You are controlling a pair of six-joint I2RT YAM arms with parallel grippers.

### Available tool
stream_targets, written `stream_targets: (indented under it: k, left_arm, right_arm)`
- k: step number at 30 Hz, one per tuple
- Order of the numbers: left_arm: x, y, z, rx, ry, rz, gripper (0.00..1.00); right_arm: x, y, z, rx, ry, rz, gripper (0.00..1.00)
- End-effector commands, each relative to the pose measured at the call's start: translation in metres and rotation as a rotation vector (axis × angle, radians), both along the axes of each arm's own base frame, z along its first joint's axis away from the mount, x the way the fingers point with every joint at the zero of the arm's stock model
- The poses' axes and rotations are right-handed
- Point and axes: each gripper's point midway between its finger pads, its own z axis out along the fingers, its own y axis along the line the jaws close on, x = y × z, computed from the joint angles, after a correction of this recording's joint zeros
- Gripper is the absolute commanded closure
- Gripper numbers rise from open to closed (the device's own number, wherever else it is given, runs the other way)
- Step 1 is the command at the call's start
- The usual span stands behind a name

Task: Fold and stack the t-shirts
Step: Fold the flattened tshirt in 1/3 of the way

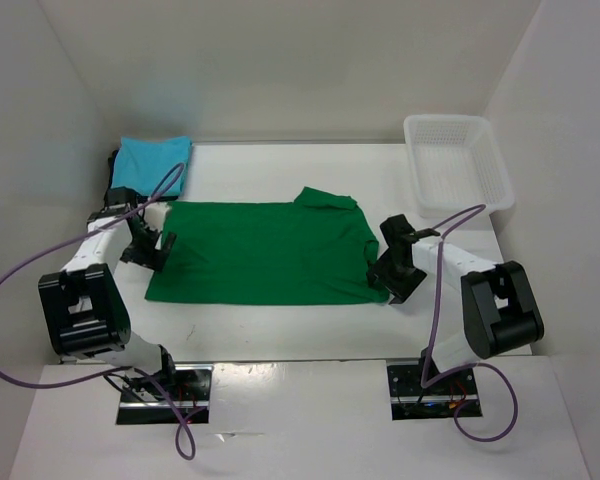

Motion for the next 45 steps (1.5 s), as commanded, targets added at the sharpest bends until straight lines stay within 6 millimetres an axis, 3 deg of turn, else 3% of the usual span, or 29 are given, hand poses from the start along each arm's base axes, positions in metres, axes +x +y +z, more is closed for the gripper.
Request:
stream_targets:
  k: [1,3,5,8,12,13,14,17,18,21,22,26,29,34,37,41,45]
  left_arm:
    - [-0.039,-0.006,-0.011,-0.029,0.104,-0.043,0.01]
    - [-0.064,-0.008,-0.035,-0.025,0.186,-0.049,0.01]
    - [-0.075,-0.007,-0.051,-0.016,0.239,-0.044,0.01]
    - [-0.070,-0.010,-0.068,-0.048,0.255,-0.037,0.01]
    - [-0.051,-0.011,-0.072,-0.084,0.243,-0.023,0.05]
    - [-0.048,-0.011,-0.072,-0.083,0.242,-0.023,0.08]
    - [-0.045,-0.012,-0.073,-0.094,0.242,-0.025,0.18]
    - [-0.043,-0.020,-0.074,-0.137,0.229,-0.035,0.43]
    - [-0.044,-0.020,-0.076,-0.140,0.237,-0.035,0.59]
    - [-0.044,-0.025,-0.079,-0.171,0.239,-0.041,0.81]
    - [-0.049,-0.027,-0.082,-0.175,0.252,-0.040,1.00]
    - [-0.064,-0.029,-0.077,-0.169,0.269,-0.092,1.00]
    - [-0.076,-0.031,-0.059,-0.158,0.268,-0.146,1.00]
    - [-0.097,-0.015,-0.029,-0.080,0.308,-0.203,1.00]
    - [-0.113,-0.008,-0.022,-0.050,0.366,-0.234,1.00]
    - [-0.138,-0.011,-0.010,-0.066,0.462,-0.286,1.00]
    - [-0.143,-0.001,0.004,-0.027,0.467,-0.273,1.00]
  right_arm:
    - [-0.010,-0.011,0.000,-0.045,0.014,-0.018,0.27]
    - [-0.009,-0.008,0.005,-0.029,-0.007,-0.017,0.27]
    - [-0.014,-0.008,0.000,-0.027,0.017,-0.015,0.28]
    - [-0.018,-0.007,-0.009,-0.028,0.057,-0.004,0.46]
    - [-0.022,-0.007,-0.015,-0.025,0.079,-0.003,0.88]
    - [-0.022,-0.009,-0.015,-0.034,0.076,-0.004,0.93]
    - [-0.022,-0.009,-0.015,-0.034,0.076,-0.004,0.99]
    - [-0.024,-0.009,-0.015,-0.036,0.085,-0.004,1.00]
    - [-0.027,-0.010,-0.015,-0.040,0.097,-0.004,1.00]
    - [-0.029,-0.011,-0.013,-0.044,0.112,-0.004,1.00]
    - [-0.032,-0.012,-0.013,-0.047,0.122,-0.004,1.00]
    - [-0.046,0.002,-0.007,-0.021,0.150,0.030,1.00]
    - [-0.054,0.007,0.004,-0.006,0.146,0.030,1.00]
    - [-0.072,0.023,0.021,0.027,0.155,0.059,1.00]
    - [-0.079,0.028,0.028,0.041,0.147,0.072,1.00]
    - [-0.082,0.029,0.036,0.061,0.132,0.075,1.00]
    - [-0.087,0.029,0.035,0.066,0.144,0.066,0.99]
